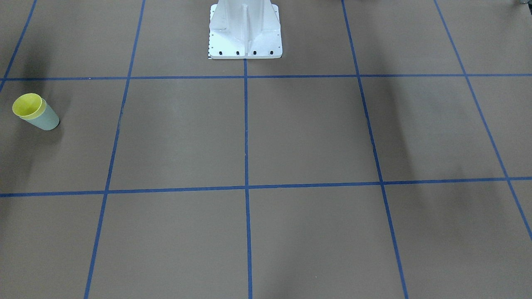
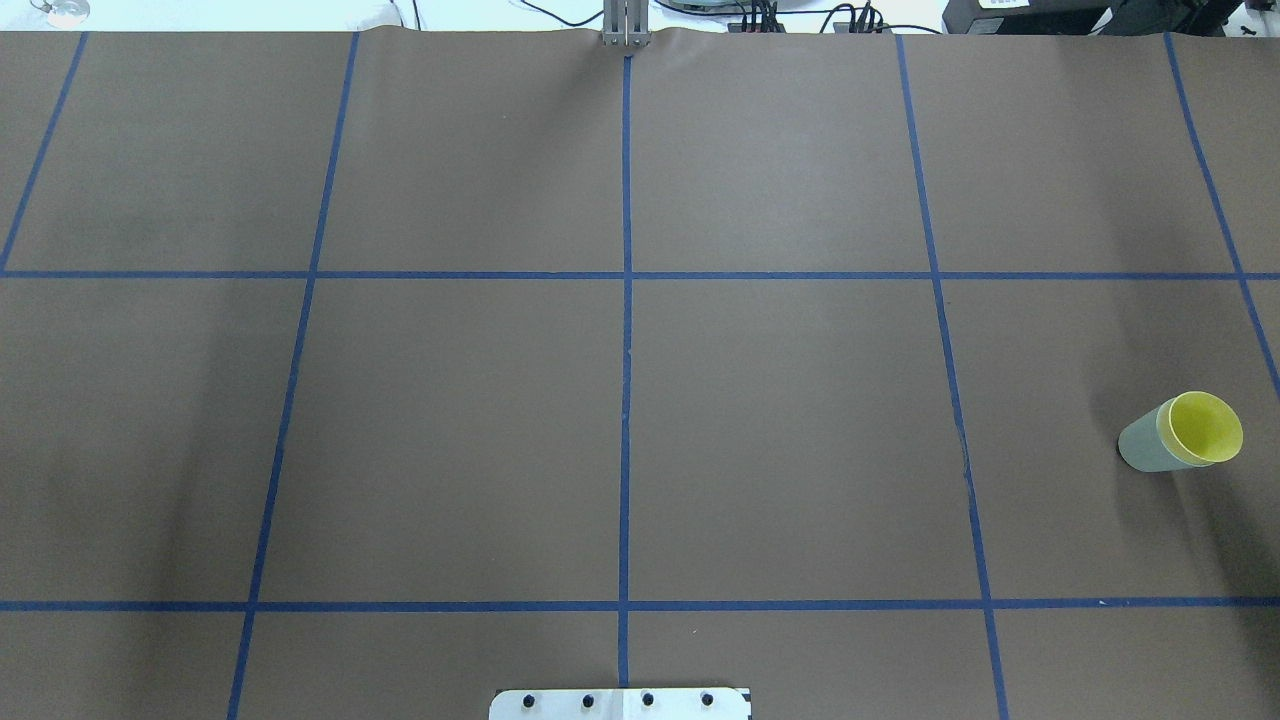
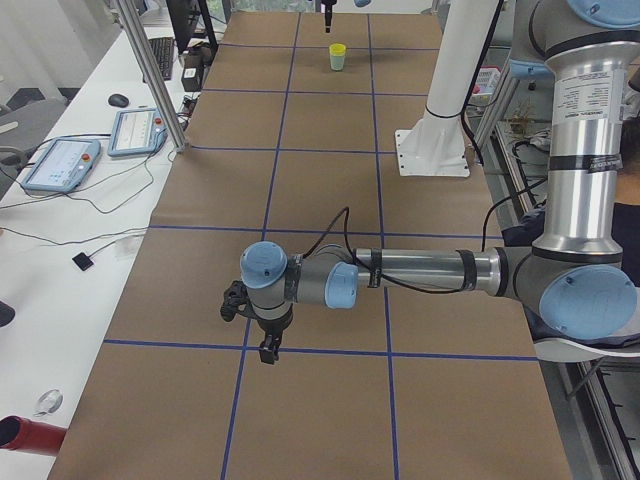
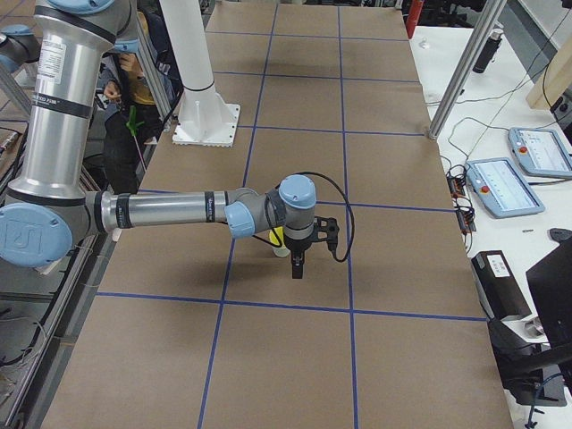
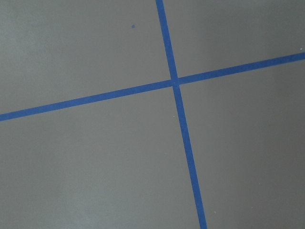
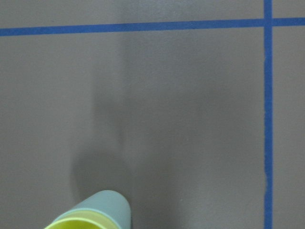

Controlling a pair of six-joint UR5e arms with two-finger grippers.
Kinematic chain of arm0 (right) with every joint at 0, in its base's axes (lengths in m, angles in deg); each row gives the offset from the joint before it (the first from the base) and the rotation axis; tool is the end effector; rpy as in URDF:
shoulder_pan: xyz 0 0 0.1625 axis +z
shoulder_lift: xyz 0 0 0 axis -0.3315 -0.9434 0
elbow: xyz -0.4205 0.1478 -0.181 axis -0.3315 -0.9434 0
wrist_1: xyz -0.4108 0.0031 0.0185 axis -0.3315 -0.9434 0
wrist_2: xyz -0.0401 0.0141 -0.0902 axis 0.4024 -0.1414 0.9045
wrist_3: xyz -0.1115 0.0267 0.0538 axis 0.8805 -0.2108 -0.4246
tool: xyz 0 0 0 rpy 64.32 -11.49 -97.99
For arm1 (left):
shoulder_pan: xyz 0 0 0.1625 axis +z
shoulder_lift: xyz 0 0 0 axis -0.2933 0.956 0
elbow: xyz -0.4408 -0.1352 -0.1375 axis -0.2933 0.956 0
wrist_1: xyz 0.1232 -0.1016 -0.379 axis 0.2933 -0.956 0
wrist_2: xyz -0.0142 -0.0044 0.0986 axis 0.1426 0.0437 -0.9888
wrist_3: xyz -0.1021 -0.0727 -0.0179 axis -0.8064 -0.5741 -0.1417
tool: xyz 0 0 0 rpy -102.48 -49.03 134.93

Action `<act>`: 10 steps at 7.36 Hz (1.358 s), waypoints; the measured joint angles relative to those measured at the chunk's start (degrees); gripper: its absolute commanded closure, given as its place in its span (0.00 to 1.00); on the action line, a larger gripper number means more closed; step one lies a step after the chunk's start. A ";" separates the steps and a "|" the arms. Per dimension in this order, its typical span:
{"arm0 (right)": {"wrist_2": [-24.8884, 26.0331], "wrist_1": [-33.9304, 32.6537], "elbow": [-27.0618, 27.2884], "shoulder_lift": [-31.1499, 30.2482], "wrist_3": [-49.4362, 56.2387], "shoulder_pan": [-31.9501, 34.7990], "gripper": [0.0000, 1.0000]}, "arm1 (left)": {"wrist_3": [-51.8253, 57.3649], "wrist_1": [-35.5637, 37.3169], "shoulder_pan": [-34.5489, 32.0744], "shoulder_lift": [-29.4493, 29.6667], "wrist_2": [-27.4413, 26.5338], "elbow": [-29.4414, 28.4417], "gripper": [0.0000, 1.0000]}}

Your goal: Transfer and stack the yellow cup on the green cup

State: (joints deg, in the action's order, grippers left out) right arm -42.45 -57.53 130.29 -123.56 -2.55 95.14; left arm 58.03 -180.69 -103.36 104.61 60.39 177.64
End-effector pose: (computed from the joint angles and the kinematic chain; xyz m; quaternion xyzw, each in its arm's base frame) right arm -0.0466 -0.4149 0.6808 0.0236 -0.3354 -0.0095 0.9417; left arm -0.0173 -0.4810 0.7349 0.0415 0.3590 0.0894 0.9281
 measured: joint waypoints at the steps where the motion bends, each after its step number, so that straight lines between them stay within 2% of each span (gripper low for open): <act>1: 1.54 -5.59 -0.49 1.87 6.99 3.42 0.00 | 0.04 0.00 0.00 -0.05 0.00 -0.08 0.00; 2: 2.01 -8.90 -1.87 2.98 13.15 7.16 0.00 | 0.11 0.00 0.00 -0.08 -0.02 -0.14 0.00; 4: 1.01 -10.99 -4.37 3.74 19.21 12.59 0.00 | 0.17 0.00 0.00 -0.12 -0.06 -0.19 0.00; 6: -0.89 -11.02 -4.81 3.11 20.08 14.44 0.00 | -0.05 0.06 -0.01 -0.11 -0.01 -0.19 0.00; 10: -1.32 -10.52 -5.06 1.94 20.09 14.83 0.00 | -0.24 0.42 -0.19 0.56 -0.10 0.38 0.00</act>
State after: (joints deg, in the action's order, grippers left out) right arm -43.76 -68.05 125.23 -121.61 17.54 109.97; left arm 57.78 -180.28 -103.55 105.17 60.30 178.02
